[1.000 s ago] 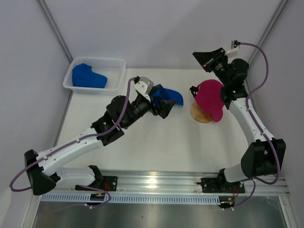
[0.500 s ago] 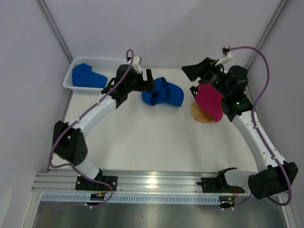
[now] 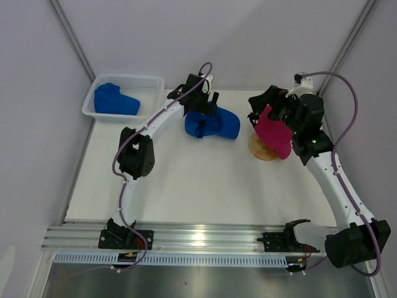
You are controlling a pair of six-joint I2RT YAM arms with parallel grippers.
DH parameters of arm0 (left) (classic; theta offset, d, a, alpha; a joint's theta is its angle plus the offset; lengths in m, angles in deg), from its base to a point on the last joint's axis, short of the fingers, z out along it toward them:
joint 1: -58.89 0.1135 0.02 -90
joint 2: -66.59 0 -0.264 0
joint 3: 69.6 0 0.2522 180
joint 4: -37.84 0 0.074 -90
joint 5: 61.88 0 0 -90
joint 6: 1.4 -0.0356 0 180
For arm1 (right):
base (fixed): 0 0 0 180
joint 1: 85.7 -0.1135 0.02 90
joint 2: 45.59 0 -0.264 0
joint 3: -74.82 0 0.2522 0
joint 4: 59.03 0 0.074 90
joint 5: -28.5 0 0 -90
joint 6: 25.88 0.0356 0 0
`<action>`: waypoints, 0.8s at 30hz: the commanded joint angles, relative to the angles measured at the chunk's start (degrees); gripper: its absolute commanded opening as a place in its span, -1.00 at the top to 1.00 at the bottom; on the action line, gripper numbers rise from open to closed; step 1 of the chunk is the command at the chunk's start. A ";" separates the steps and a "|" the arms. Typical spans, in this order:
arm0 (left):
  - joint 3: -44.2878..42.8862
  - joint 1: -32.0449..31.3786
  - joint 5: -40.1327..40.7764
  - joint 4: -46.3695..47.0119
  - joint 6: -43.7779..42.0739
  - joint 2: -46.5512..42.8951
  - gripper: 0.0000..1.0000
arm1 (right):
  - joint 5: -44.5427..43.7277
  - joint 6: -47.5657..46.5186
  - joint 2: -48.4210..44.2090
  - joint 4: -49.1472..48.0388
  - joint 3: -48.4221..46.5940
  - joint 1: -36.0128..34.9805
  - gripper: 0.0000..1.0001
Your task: Stack the hats
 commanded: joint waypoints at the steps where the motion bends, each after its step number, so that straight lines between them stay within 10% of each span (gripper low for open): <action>1: -4.63 -0.69 0.08 -7.09 -6.84 2.90 -0.94 | -2.88 -0.79 -2.09 -1.28 0.03 1.50 -0.99; 15: -6.83 -1.83 11.15 -13.78 -12.92 9.06 -0.47 | -3.85 2.46 -2.62 -2.95 1.87 3.87 -0.99; 24: -2.98 0.27 12.49 -6.50 -7.48 1.95 0.99 | 0.63 5.71 0.36 -4.97 1.96 3.26 -0.99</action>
